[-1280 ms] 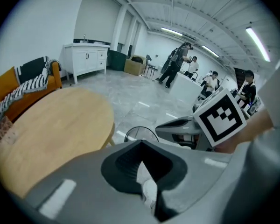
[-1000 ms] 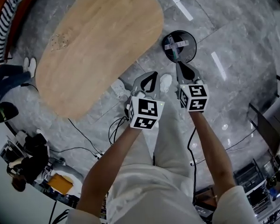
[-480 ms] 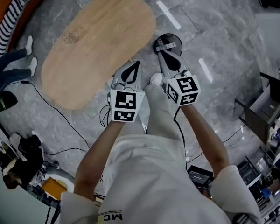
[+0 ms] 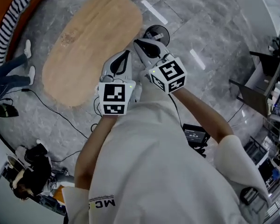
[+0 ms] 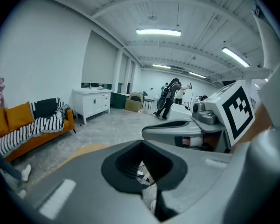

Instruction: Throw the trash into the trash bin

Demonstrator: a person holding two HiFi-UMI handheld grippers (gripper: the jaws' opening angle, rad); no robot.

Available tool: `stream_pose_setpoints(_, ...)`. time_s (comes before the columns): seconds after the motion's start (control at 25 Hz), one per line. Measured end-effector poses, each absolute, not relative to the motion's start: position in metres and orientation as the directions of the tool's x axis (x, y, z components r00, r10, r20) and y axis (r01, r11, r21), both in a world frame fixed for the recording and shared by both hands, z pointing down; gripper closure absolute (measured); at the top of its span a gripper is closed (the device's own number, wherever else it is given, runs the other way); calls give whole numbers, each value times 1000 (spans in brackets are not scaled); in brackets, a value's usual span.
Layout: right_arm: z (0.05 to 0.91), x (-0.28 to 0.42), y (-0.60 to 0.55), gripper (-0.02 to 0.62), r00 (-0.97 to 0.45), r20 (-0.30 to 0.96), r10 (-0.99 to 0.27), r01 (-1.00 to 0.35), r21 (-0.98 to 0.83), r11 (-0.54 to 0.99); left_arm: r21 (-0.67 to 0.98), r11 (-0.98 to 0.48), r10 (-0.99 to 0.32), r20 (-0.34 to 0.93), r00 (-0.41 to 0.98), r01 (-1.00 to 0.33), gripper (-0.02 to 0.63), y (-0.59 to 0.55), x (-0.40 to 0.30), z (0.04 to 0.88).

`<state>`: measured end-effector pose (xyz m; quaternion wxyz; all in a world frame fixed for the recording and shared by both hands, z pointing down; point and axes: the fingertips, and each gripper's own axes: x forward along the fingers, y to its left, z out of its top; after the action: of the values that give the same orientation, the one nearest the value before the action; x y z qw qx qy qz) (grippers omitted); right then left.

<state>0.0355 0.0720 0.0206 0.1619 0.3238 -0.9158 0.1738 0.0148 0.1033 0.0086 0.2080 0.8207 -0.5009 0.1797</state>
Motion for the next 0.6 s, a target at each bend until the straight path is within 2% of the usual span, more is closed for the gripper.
stream_pose_setpoints(0.36, -43, 1, 110, 574, -771, 323, -550, -623, -196, 758, 116, -403, -799, 439, 411, -908, 606, 117, -37, -53)
stream_pose_setpoints(0.6, -56, -23, 126, 574, -782, 280, -558, -616, -201, 762, 105, -393, -818, 413, 400, -913, 606, 132, -64, -70)
